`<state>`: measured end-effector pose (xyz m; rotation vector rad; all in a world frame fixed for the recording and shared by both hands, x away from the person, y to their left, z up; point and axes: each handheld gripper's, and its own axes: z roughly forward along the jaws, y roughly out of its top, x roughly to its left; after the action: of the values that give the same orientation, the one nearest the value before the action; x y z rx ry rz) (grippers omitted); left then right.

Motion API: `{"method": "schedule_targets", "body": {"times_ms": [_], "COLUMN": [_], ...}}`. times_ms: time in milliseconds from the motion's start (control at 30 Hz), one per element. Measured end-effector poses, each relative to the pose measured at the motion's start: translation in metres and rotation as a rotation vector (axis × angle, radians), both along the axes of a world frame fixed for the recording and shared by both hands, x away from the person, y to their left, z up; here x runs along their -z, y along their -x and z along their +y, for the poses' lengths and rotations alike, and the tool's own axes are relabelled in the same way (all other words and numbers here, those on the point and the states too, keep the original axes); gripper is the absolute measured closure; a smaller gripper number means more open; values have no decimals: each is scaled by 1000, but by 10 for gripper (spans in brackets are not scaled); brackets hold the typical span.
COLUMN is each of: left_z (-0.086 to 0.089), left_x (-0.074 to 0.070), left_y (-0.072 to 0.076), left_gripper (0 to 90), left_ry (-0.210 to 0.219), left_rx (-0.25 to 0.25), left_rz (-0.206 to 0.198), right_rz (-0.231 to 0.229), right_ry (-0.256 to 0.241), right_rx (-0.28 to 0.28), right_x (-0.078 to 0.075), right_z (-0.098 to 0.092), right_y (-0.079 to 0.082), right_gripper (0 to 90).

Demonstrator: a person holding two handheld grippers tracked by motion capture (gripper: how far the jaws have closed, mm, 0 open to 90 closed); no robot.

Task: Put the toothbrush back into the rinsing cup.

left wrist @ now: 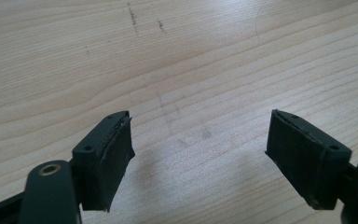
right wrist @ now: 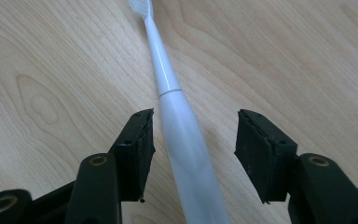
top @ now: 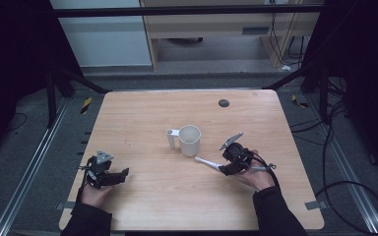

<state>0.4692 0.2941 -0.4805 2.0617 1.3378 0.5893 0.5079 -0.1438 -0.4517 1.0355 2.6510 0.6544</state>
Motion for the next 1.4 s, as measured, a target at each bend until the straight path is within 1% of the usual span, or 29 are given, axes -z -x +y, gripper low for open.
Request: {"method": "schedule_targets", "body": {"times_ms": [200,467,567,633,867,1100,1233,1300,1400], "left_z": [0,0,0,0,0,0,0,0,0], "left_x": [0,1,1,1,1,1,1,1,1], "left_y": [0,0,0,0,-1,-1,-1,-1,-1], "left_gripper": [213,213,213,213,213,213,213,213,213], "left_ry": [-1,-3,-4,-4,-5,-4,-4,-4,-4], "left_rx": [0,2,2,2,3,3,3,3,3], "left_rz": [3,7,9,9,11,13,14,15,16], "right_rz": [34,73,79,87,90,95,111,124,128], "right_ry": [23,53,60,64,88,93,90,83,87], "right_rx": [-21,-32,-44,-43,-60,-56,-53,-46,-46], "right_x": [6,13,15,16,20,19,19,19,18], "right_z": [1,3,4,4,4,4,4,4,3], "right_y": [-1,-4,-5,-5,-7,-7,-7,-8,-8], "right_gripper": [479,503,520,536,581,622,659,662,665]}}
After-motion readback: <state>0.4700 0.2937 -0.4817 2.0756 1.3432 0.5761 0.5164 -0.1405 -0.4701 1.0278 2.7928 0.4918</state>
